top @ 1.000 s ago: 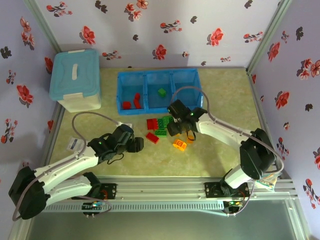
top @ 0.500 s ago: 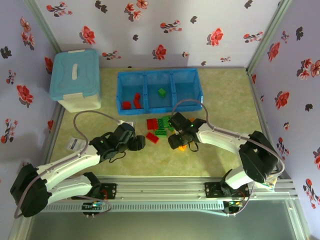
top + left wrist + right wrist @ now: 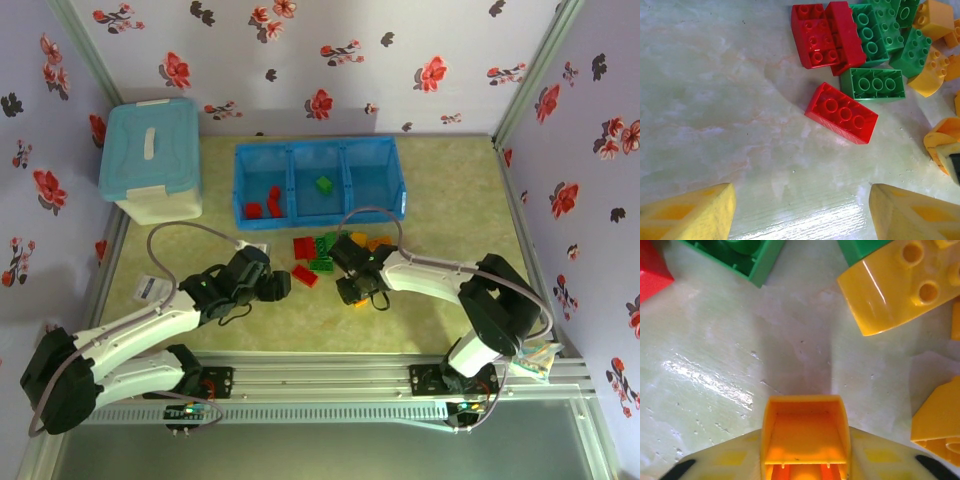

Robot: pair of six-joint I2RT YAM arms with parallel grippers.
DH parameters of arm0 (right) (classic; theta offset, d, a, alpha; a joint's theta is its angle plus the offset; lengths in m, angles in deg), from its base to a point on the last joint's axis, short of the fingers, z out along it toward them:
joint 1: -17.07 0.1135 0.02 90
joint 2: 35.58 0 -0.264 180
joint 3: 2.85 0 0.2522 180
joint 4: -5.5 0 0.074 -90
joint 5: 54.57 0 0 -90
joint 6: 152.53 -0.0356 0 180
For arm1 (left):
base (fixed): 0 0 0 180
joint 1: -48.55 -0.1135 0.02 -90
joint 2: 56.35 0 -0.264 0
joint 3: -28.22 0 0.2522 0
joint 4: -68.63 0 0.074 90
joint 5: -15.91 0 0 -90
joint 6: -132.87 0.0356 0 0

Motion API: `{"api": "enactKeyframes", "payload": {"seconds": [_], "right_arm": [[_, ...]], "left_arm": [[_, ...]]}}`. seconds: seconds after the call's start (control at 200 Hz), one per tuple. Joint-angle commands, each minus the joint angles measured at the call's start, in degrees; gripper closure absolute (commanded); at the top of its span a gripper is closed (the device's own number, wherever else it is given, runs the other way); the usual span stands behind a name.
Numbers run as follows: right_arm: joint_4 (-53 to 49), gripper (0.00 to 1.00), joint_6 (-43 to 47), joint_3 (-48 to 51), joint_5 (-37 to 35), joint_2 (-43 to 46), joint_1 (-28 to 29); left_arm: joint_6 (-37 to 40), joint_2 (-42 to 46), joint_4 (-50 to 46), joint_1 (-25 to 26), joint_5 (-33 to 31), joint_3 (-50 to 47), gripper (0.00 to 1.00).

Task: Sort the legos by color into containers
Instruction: Pick up the lego from the bottom-center of the table, then place the lego in the container.

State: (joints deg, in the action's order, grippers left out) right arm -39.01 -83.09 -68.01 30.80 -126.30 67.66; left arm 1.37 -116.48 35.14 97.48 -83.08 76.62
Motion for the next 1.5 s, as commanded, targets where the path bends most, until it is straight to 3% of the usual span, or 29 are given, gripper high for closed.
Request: {"api": "enactKeyframes", "payload": {"seconds": [0.0, 0.21, 0.455, 0.765, 1.06, 1.22, 1.28, 1.36, 1.495], "right_arm": [[-1.92, 0.75, -1.59, -1.28, -3.42, 0.09, 0.63], [-2.93, 0.77, -0.99, -5.43, -5.34, 5.03, -0.59], [-4.58, 0.77, 0.46, -15.46, -1.45, 3.28, -13.84], [-8.80, 0.77, 3.08, -36.45, 0.42, -10.42, -26.23], [-14.27, 0.78, 4.47, -53.81, 0.37, -25.09, -29.05], [-14.98, 0.76, 3.88, -56.82, 1.00, -28.59, -29.08], [-14.33, 0.71, 3.68, -56.47, 1.91, -28.40, -29.05], [-13.63, 0.42, 3.75, -55.93, 2.12, -27.31, -28.95], [-11.65, 0.31, 4.46, -52.54, 0.41, -22.60, -28.44]], "left_arm": [[-0.13, 0.94, 0.83, 0.43, -0.55, -0.61, 0.30], [0.41, 1.95, -0.96, 0.33, -2.52, -0.93, 0.30], [0.47, 2.65, -2.25, 0.40, -2.69, -0.92, 0.30], [0.53, 3.97, -2.88, 0.38, -2.85, -2.02, 0.30], [0.80, 4.37, -2.86, 0.45, -2.70, -2.24, 0.30], [0.92, 4.98, -2.86, 0.39, -2.37, -2.29, 0.30], [0.91, 5.13, -2.86, 0.38, -2.19, -2.20, 0.30], [1.19, 5.25, -2.56, 0.38, -1.66, -1.85, 0.30], [1.75, 4.29, -1.43, 0.42, -0.52, -1.11, 0.28]]}}
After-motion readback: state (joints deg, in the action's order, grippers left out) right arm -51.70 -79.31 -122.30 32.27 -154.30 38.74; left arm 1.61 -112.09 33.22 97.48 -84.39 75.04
